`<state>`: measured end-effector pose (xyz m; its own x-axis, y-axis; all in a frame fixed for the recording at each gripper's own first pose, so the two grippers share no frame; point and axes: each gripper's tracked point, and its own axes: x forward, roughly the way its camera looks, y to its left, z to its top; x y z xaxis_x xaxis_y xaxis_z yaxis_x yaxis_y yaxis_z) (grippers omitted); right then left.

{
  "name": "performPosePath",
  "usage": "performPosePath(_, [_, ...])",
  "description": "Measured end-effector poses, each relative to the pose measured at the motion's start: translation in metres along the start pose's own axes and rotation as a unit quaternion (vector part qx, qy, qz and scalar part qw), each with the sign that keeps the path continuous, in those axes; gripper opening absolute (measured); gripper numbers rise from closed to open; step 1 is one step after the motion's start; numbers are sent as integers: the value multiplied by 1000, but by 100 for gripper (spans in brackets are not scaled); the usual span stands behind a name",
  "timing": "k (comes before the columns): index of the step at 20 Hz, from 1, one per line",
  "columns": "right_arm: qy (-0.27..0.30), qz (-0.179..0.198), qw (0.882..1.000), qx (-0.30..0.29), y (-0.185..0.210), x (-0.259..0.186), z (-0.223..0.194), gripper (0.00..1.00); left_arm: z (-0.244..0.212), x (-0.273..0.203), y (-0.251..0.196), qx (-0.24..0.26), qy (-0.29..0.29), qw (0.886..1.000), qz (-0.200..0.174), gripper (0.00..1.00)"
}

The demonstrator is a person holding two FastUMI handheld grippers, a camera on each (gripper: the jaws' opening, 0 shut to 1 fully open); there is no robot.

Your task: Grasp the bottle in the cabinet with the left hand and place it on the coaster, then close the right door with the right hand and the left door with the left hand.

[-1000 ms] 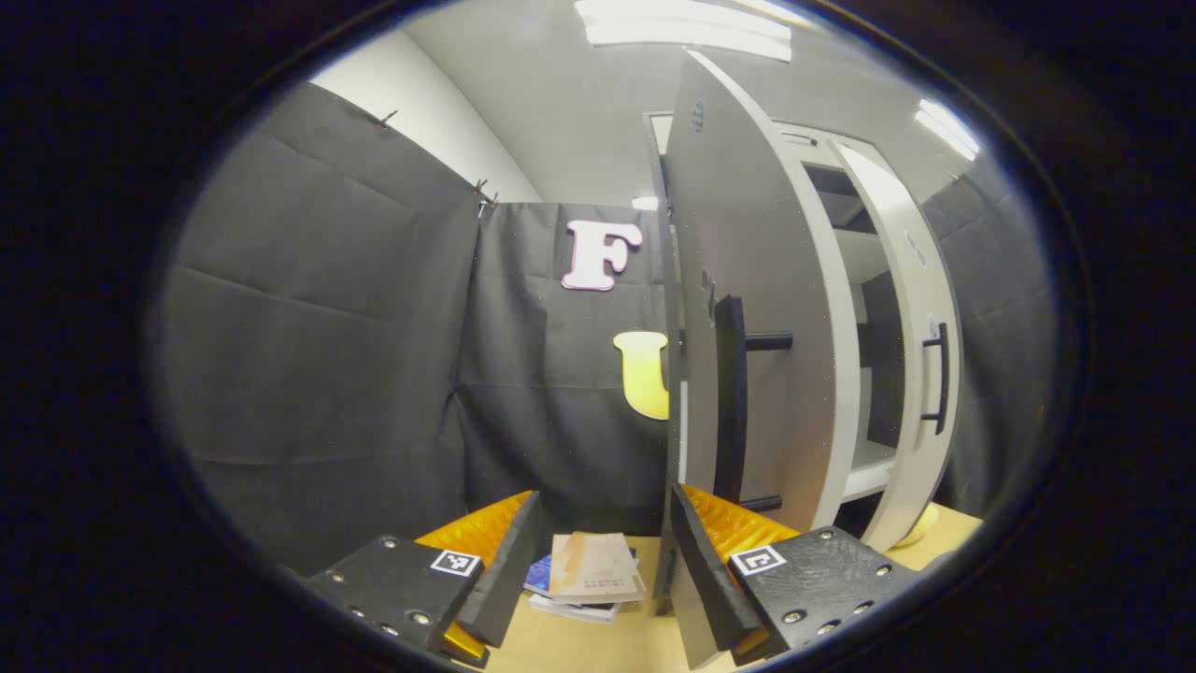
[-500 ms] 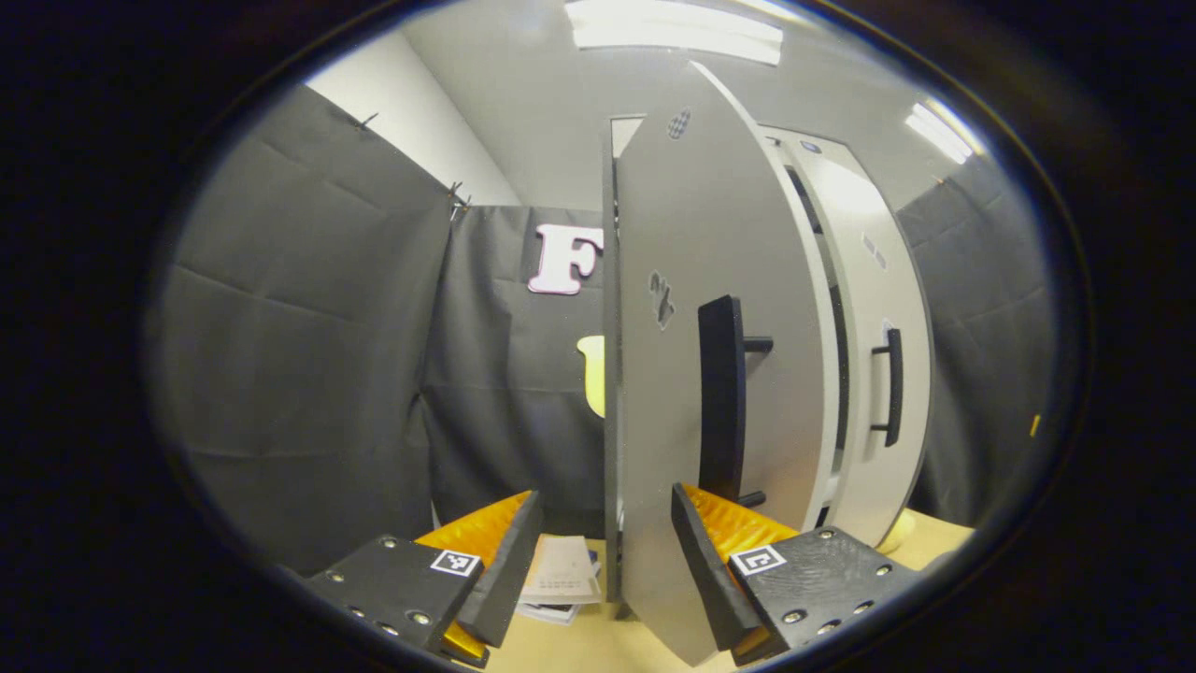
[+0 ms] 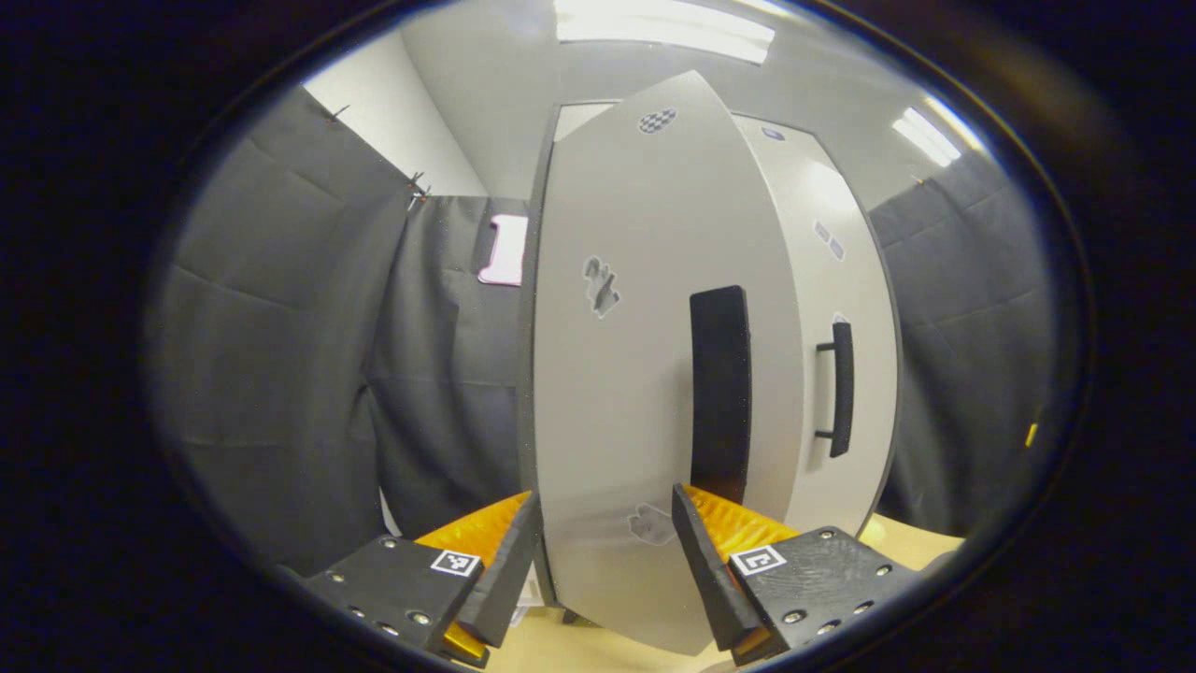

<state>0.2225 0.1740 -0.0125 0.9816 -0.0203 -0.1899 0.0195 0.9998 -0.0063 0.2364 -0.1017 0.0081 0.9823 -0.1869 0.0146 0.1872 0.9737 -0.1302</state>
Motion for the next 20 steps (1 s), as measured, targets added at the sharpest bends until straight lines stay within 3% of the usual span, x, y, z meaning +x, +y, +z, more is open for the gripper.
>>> performPosePath(4, [2, -1, 1000, -2, -1, 1, -1, 94, -5, 13, -8, 4, 0, 1000, 17, 87])
performPosePath(6, [0, 0, 1000, -8, 0, 0, 1, 97, -5, 14, -9, -5, 1, 1000, 19, 87])
performPosePath(7, [-1, 2, 1000, -10, 0, 1, -1, 97, -6, 13, -9, -10, 2, 1000, 18, 75])
performPosePath(8, [-3, 3, 1000, -11, 0, 0, -1, 97, -7, 14, -9, -12, 5, 1000, 17, 87])
performPosePath(12, [-10, 20, 1000, 5, 0, 1, -1, 97, -4, 5, -6, -1, 2, 1000, 24, 87])
performPosePath(14, [-15, 36, 999, 15, 2, 1, -1, 97, 0, -8, -1, 11, -3, 999, 31, 82])
performPosePath(16, [-23, 52, 998, 18, 3, -1, 0, 97, 2, -33, 3, 13, -3, 999, 37, 87])
performPosePath(20, [-39, 93, 995, 20, 7, -13, 9, 97, 9, -90, 12, 23, -10, 998, 55, 87])
